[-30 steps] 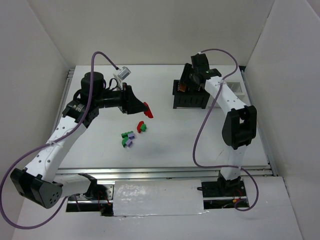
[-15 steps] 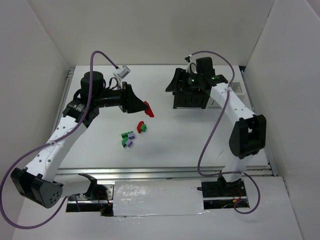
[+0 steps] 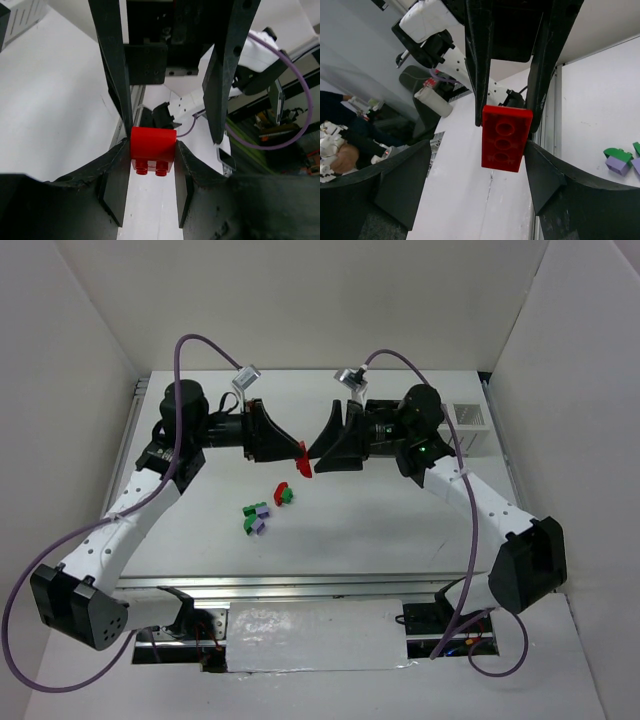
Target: Sort the legos into containers by color
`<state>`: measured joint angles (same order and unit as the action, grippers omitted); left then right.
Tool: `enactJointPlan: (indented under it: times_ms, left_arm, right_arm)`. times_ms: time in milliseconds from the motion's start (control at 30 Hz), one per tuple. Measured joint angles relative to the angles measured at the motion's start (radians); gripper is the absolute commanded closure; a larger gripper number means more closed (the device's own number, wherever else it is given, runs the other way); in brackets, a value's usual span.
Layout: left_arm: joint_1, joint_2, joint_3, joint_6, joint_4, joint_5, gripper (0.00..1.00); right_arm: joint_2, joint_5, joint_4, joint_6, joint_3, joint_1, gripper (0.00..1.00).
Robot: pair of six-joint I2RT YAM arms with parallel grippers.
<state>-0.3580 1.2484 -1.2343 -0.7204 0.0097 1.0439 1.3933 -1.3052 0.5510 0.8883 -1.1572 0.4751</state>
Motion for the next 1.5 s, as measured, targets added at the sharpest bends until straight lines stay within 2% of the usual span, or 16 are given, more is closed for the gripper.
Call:
enactJointPlan:
  times_ms: [233, 433, 500, 533, 567, 600, 633, 667, 700, 733, 900, 1033, 1133, 1233, 1367, 1500]
  left_arm:
    - [0.002, 0.003, 0.006, -0.051, 0.079, 0.021, 1.00]
    - [0.006, 0.002, 0.027, -0.077, 0.123, 0.004, 1.00]
    - [0.006, 0.002, 0.030, -0.092, 0.133, -0.002, 1.00]
    - [0.008, 0.002, 0.030, -0.097, 0.133, 0.000, 1.00]
    - [0.008, 0.002, 0.030, -0.098, 0.134, 0.000, 1.00]
    - [0.008, 0.002, 0.030, -0.096, 0.132, 0.001, 1.00]
    - [0.009, 0.002, 0.030, -0.096, 0.130, 0.000, 0.97]
    - [0.010, 0.002, 0.030, -0.093, 0.126, -0.004, 0.86]
    - [0.010, 0.002, 0.030, -0.089, 0.118, -0.011, 0.38]
    - [0.010, 0.002, 0.030, -0.077, 0.106, -0.022, 0.03]
    - [0.005, 0.020, -0.037, 0.017, -0.125, -0.233, 0.01]
    - [0.003, 0.042, -0.127, 0.069, -0.356, -0.509, 0.01]
    - [0.014, 0.042, -0.148, 0.087, -0.486, -0.706, 0.01]
    - [0.029, 0.050, -0.146, 0.092, -0.578, -0.803, 0.00]
    - [0.037, 0.055, -0.122, 0.095, -0.641, -0.866, 0.01]
    - [0.037, 0.055, -0.118, 0.120, -0.685, -0.897, 0.01]
  right_arm:
    - [0.018, 0.040, -0.086, -0.050, -0.047, 0.035, 0.30]
    - [0.018, 0.113, -0.340, -0.230, -0.101, 0.076, 0.39]
    - [0.018, 0.151, -0.422, -0.292, -0.119, 0.096, 0.52]
    - [0.019, 0.176, -0.459, -0.320, -0.126, 0.104, 0.63]
    - [0.019, 0.195, -0.483, -0.345, -0.130, 0.108, 0.86]
    - [0.019, 0.206, -0.501, -0.362, -0.132, 0.111, 0.98]
    - [0.019, 0.216, -0.509, -0.366, -0.132, 0.111, 1.00]
    - [0.019, 0.224, -0.512, -0.374, -0.132, 0.111, 1.00]
    - [0.019, 0.229, -0.514, -0.381, -0.131, 0.111, 1.00]
    - [0.019, 0.235, -0.514, -0.387, -0.129, 0.111, 1.00]
    - [0.018, 0.294, -0.524, -0.407, -0.094, 0.061, 1.00]
    - [0.025, 0.537, -0.650, -0.409, -0.086, -0.083, 1.00]
    - [0.115, 0.890, -0.866, -0.383, -0.227, -0.174, 1.00]
    - [0.293, 1.142, -1.037, -0.357, -0.452, -0.235, 1.00]
    - [0.471, 1.341, -1.207, -0.338, -0.614, -0.300, 0.99]
    - [0.586, 1.431, -1.345, -0.335, -0.735, -0.327, 0.95]
